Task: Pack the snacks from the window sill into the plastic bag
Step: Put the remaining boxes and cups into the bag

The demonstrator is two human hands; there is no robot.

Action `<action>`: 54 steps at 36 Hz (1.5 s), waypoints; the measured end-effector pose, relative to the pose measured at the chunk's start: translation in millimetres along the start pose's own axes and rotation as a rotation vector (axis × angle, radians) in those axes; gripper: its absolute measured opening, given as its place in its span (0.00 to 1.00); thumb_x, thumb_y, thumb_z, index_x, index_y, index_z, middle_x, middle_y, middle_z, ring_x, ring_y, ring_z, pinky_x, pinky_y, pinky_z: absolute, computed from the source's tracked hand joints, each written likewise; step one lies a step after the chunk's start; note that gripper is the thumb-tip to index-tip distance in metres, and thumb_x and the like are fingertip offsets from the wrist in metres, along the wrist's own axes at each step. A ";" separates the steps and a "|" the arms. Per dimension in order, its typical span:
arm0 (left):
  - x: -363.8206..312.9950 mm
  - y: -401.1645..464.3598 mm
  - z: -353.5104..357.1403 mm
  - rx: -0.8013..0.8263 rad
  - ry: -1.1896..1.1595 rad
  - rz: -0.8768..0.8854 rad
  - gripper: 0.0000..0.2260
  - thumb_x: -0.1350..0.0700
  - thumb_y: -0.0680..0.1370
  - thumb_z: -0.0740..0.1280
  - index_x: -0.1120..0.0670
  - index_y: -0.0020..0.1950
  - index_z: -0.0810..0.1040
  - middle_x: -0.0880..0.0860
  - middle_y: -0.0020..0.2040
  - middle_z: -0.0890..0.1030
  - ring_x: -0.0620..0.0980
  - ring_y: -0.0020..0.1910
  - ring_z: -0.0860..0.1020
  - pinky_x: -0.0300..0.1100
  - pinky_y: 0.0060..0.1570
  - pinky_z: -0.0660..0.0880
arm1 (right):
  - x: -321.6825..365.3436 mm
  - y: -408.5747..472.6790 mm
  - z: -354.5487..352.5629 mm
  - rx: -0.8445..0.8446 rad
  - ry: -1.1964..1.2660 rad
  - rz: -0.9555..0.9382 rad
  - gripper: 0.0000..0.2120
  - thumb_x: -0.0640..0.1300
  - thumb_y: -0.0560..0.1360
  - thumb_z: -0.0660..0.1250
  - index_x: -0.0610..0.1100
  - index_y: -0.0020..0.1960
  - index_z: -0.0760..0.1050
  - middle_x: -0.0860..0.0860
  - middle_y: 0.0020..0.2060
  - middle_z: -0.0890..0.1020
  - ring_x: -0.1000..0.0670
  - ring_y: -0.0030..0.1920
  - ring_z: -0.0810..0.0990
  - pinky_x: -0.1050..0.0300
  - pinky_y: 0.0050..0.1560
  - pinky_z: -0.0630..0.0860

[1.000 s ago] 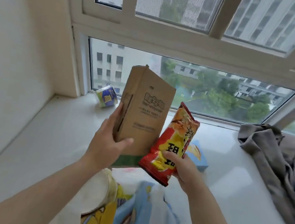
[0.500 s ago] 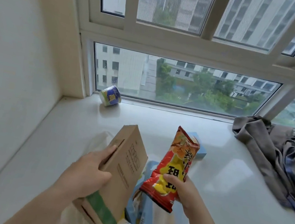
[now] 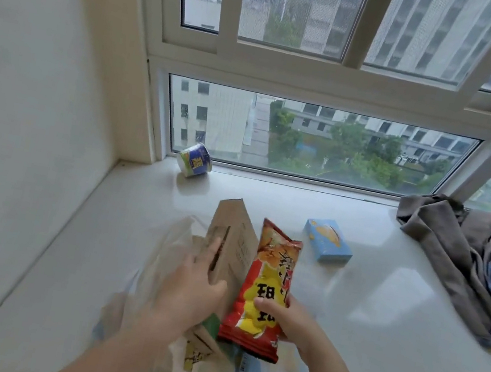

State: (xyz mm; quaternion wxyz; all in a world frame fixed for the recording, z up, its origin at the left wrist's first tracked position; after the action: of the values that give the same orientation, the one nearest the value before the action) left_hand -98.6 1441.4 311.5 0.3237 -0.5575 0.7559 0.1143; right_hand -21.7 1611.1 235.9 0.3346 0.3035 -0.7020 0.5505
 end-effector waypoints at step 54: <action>-6.6 188.1 48.9 0.210 1.183 0.254 0.22 0.62 0.76 0.62 0.49 0.69 0.71 0.53 0.65 0.72 0.56 0.66 0.67 0.61 0.67 0.59 | 24.2 1.3 -3.4 -0.579 -0.719 0.025 0.37 0.62 0.70 0.61 0.46 0.71 0.51 0.45 0.73 0.54 0.41 0.71 0.58 0.41 0.68 0.63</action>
State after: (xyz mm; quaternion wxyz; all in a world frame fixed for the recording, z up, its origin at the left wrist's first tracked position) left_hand -252.3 1538.8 242.8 -0.1136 -0.3971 0.8751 -0.2521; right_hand -36.5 1613.3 255.1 0.1340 0.3609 -0.9020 0.1956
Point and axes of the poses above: each hand's wrist, its own y-axis towards the middle knuckle, its own z-axis out of the palm, x = y × z, the point moved 9 cm from there along y, towards the middle knuckle
